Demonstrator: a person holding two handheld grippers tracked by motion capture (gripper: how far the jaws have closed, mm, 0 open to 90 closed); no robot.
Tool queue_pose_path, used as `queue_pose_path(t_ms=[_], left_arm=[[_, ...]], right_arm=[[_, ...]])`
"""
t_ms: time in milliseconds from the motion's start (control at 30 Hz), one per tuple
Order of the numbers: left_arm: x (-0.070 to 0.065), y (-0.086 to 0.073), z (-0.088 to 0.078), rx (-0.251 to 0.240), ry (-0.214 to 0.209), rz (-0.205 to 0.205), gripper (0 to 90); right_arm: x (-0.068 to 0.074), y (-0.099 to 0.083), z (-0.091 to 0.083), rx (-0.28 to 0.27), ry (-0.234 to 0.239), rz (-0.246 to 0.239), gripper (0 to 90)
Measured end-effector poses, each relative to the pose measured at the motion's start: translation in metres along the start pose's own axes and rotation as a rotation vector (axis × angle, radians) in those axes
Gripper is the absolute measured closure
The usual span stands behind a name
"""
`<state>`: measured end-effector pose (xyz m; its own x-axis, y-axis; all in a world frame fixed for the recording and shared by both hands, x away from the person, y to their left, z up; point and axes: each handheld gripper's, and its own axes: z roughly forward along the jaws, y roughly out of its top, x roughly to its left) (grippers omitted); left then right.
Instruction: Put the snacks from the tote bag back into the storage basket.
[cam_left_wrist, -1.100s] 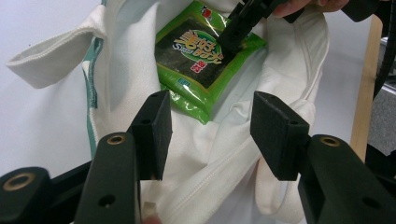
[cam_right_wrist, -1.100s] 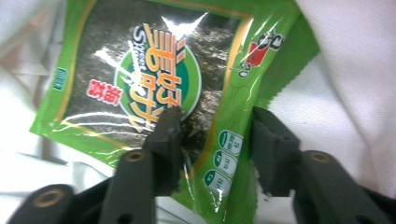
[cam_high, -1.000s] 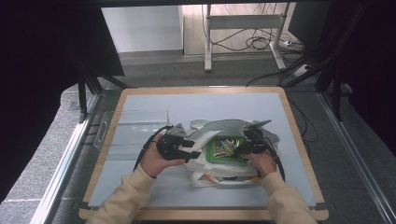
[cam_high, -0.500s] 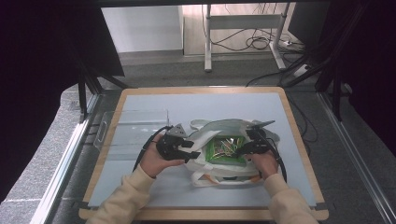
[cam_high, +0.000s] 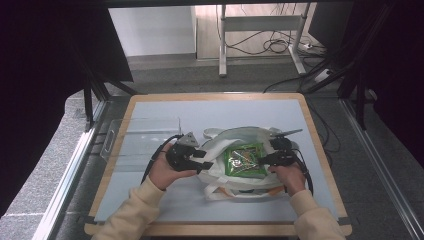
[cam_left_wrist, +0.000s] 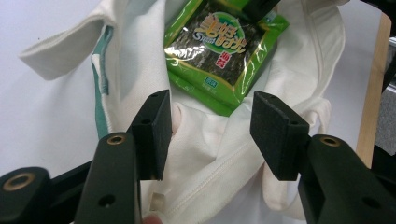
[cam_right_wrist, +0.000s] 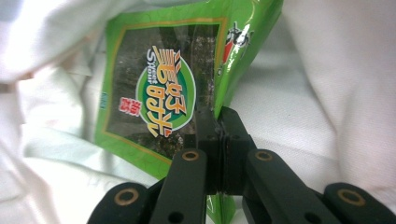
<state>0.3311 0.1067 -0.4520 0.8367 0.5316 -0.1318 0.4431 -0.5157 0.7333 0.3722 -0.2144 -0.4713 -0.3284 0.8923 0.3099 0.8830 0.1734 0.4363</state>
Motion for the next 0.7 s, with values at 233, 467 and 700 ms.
queue_pose_path(t_ms=[233,467,700], left_arm=[[0.000,0.000,0.000,0.005,0.001,0.008,48.2],[0.001,0.000,0.000,-0.002,0.001,-0.002,48.1],[0.000,0.000,0.000,-0.002,0.002,-0.002,48.1]], right_arm=[[0.005,0.000,-0.015,-0.042,0.008,-0.048,88.1],[0.006,0.001,-0.030,-0.073,0.000,-0.104,88.2],[0.004,0.000,-0.042,-0.099,-0.004,-0.129,88.7]])
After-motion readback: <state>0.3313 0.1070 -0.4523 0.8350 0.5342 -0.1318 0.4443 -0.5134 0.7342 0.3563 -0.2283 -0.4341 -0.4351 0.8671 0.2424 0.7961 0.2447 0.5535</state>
